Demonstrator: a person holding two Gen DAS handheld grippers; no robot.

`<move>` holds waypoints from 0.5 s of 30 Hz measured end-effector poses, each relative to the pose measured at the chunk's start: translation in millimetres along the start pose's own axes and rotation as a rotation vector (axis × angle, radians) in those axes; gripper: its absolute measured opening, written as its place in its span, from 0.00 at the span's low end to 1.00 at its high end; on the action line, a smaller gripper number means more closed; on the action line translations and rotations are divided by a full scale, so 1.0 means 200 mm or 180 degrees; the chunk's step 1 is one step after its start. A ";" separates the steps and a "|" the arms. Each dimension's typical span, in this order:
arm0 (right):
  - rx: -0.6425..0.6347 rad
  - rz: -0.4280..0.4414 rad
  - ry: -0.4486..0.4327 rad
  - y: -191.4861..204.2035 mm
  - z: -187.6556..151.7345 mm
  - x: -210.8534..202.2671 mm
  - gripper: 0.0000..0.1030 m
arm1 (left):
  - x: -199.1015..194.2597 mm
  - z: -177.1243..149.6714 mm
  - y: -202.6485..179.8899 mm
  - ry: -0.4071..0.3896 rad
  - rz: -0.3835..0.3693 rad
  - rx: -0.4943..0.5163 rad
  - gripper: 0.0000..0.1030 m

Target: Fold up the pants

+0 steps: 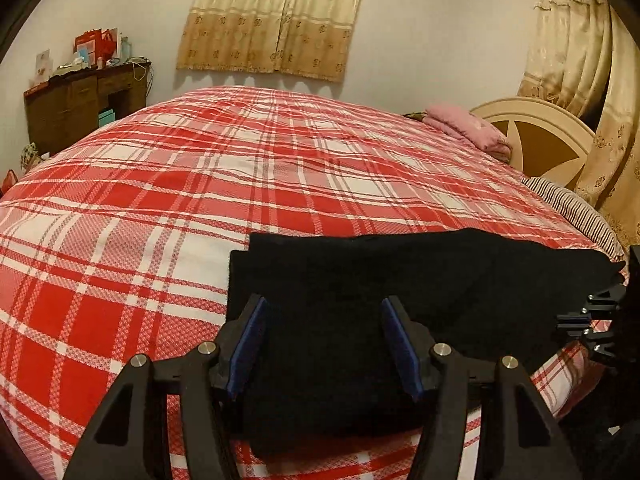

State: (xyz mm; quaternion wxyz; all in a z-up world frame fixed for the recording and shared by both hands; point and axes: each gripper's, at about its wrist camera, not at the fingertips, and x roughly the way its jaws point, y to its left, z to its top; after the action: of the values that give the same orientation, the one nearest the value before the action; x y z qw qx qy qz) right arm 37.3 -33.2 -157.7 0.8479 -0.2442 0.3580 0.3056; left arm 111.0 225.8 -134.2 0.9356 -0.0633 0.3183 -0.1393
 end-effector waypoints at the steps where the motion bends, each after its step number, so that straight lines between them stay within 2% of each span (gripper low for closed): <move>1: 0.0015 0.0022 -0.0016 0.00 0.00 -0.02 0.08 | 0.00 0.00 -0.01 0.0005 0.0025 0.0031 0.59; 7: 0.0006 0.0226 0.0025 0.08 0.00 -0.08 0.03 | 0.00 0.00 0.00 -0.0006 0.0011 -0.0018 0.59; 10: -0.0209 0.0017 0.0145 0.15 -0.04 -0.01 0.03 | -0.01 0.01 0.00 -0.0004 0.0028 -0.0042 0.59; 13: -0.0154 0.0106 0.0148 0.13 -0.04 0.01 0.03 | -0.05 0.01 -0.05 -0.0060 0.0071 0.0045 0.59; 14: -0.0158 0.0084 0.0097 0.12 -0.03 -0.02 0.07 | -0.06 0.02 -0.07 -0.0081 0.0086 0.0097 0.59; 15: -0.0181 0.0012 0.0028 0.12 -0.02 -0.04 0.36 | -0.07 0.02 -0.08 -0.0092 0.0106 0.0134 0.59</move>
State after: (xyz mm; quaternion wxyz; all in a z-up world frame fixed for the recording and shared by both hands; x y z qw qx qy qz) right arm 14.1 -22.2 -158.9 0.8384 -0.2689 0.3533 0.3161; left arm 98.8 214.9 -120.3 0.9434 -0.0403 0.3028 -0.1295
